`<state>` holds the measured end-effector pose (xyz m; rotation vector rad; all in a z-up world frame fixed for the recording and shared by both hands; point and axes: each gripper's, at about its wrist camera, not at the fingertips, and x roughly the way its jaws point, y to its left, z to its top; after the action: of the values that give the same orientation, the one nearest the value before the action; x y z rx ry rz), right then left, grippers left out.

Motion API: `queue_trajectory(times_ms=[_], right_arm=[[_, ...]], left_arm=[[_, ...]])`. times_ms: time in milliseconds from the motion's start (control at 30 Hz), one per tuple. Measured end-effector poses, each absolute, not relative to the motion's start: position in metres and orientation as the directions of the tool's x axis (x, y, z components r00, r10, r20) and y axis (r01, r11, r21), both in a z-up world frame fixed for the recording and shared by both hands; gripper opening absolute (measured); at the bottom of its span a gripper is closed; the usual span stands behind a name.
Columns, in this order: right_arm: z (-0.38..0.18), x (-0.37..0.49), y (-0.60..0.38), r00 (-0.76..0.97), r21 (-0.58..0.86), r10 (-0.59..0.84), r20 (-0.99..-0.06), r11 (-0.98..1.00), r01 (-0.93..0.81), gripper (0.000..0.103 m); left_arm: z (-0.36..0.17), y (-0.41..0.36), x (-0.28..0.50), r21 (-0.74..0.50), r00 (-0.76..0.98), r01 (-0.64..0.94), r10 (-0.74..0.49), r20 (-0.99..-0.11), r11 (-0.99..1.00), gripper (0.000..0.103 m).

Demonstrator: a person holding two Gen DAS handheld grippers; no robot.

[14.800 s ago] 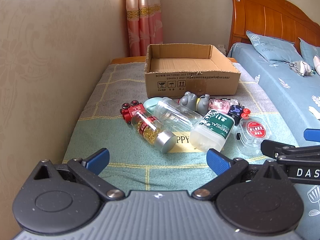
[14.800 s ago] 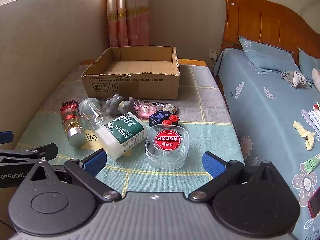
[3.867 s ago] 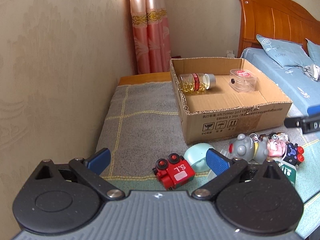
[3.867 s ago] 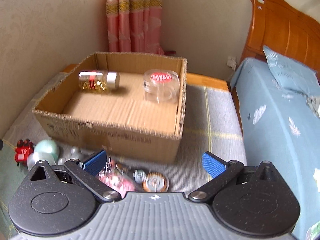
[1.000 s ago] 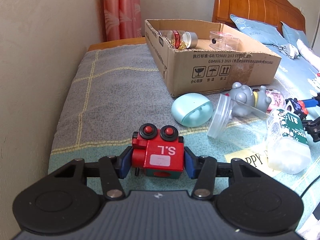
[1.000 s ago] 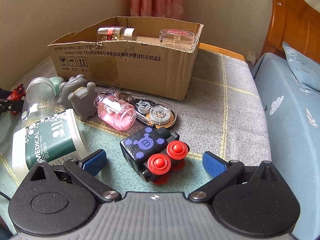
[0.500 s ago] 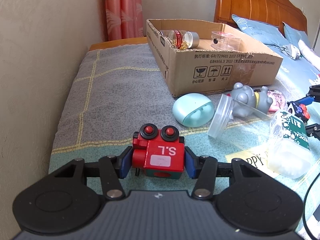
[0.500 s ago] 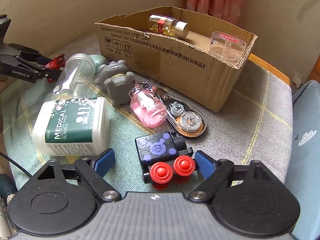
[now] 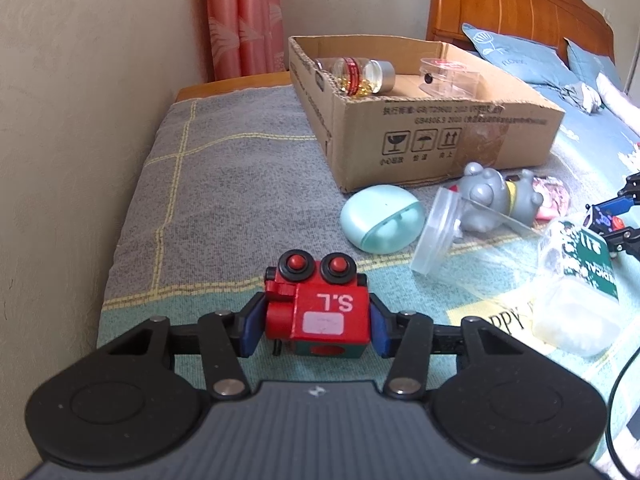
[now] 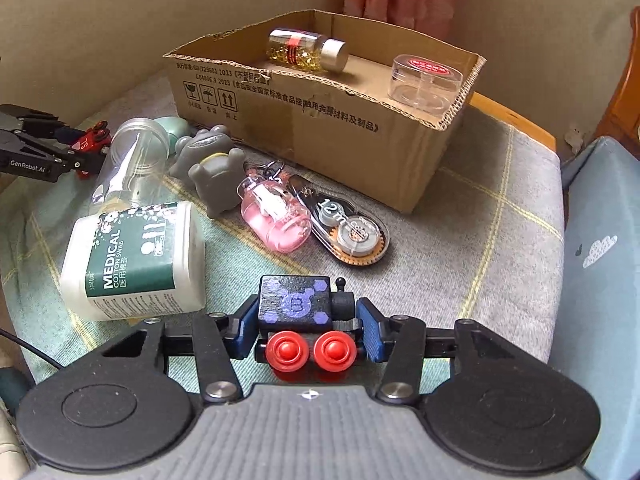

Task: Organize rigid objects
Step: 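Carry red toy into box and open left tool while right carries B toy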

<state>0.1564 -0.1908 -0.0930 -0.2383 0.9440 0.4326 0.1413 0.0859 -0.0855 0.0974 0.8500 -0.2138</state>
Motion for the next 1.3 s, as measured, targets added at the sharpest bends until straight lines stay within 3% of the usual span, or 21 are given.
queue_trajectory(times_ms=[233, 600, 967, 1300], right_arm=[[-0.094, 0.154, -0.189, 0.523, -0.018, 0.253, -0.814, 0.889, -0.458, 0.057], [-0.091, 0.154, -0.186, 0.517, -0.014, 0.234, -0.824, 0.902, -0.431, 0.056], [-0.056, 0.145, -0.184, 0.538, -0.031, 0.252, -0.804, 0.887, -0.461, 0.056], [-0.009, 0.147, -0.18, 0.597, -0.069, 0.289, -0.748, 0.861, -0.504, 0.056]], left_arm=[[-0.086, 0.084, 0.146, 0.023, 0.643, 0.23, -0.134, -0.754, 0.973, 0.054], [-0.078, 0.083, 0.142, 0.021, 0.636, 0.235, -0.138, -0.76, 0.972, 0.05], [-0.034, 0.064, 0.128, 0.067, 0.641, 0.317, -0.162, -0.75, 0.946, 0.05], [0.015, 0.039, 0.131, 0.077, 0.69, 0.399, -0.244, -0.682, 0.914, 0.05]])
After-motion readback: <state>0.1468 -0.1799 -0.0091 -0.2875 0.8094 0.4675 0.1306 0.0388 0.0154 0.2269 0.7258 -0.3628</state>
